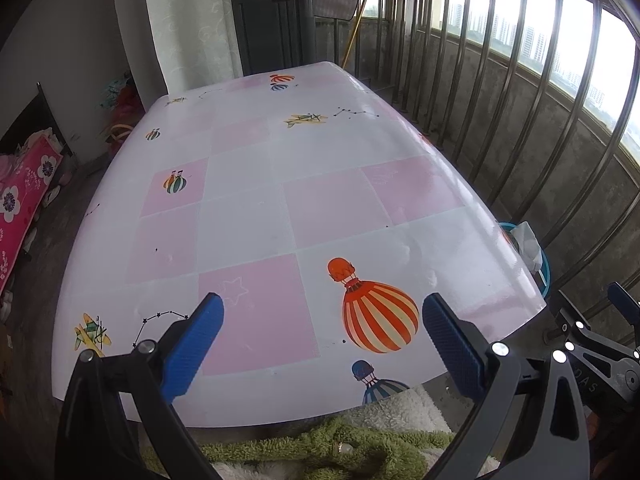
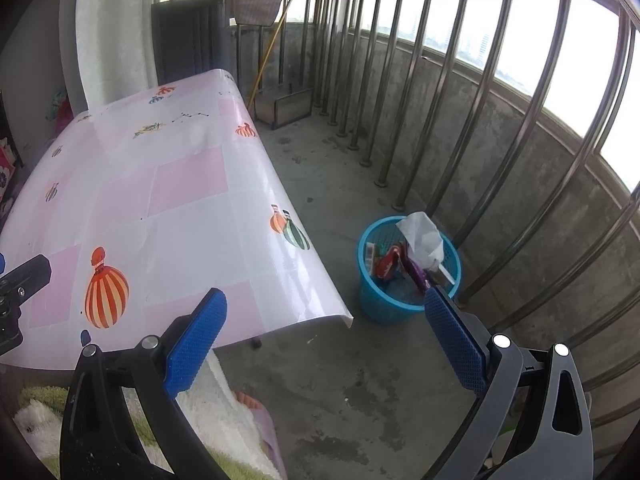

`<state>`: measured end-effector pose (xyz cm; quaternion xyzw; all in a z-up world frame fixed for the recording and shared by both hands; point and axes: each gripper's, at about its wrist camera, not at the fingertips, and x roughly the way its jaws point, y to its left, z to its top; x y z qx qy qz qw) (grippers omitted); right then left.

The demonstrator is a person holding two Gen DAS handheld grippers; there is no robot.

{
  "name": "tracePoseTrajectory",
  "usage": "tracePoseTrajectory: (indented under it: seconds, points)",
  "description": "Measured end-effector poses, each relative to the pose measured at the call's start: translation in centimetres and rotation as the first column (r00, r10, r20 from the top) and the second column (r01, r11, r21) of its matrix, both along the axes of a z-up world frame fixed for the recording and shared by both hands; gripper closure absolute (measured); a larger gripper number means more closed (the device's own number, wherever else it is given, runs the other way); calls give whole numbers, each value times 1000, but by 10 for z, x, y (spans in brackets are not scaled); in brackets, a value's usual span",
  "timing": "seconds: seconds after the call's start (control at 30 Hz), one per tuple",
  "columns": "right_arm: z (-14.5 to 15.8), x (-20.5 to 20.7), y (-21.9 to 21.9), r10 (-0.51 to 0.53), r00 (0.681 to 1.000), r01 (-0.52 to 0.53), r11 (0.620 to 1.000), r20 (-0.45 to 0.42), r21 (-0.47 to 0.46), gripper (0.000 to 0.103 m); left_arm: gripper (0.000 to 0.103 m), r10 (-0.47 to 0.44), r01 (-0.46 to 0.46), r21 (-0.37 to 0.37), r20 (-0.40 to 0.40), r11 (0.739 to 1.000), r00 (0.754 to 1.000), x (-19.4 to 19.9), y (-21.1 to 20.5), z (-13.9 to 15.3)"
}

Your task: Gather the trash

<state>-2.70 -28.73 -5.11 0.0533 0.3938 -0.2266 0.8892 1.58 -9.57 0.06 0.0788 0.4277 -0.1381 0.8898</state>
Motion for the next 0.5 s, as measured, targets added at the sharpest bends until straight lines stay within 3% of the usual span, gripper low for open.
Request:
tracePoseTrajectory:
  seconds: [0.5]
  points:
    - [3, 0, 3, 8, 1000, -7, 1000, 7, -13, 8, 6, 15, -15, -5, -7, 1000, 1000, -1, 4, -1]
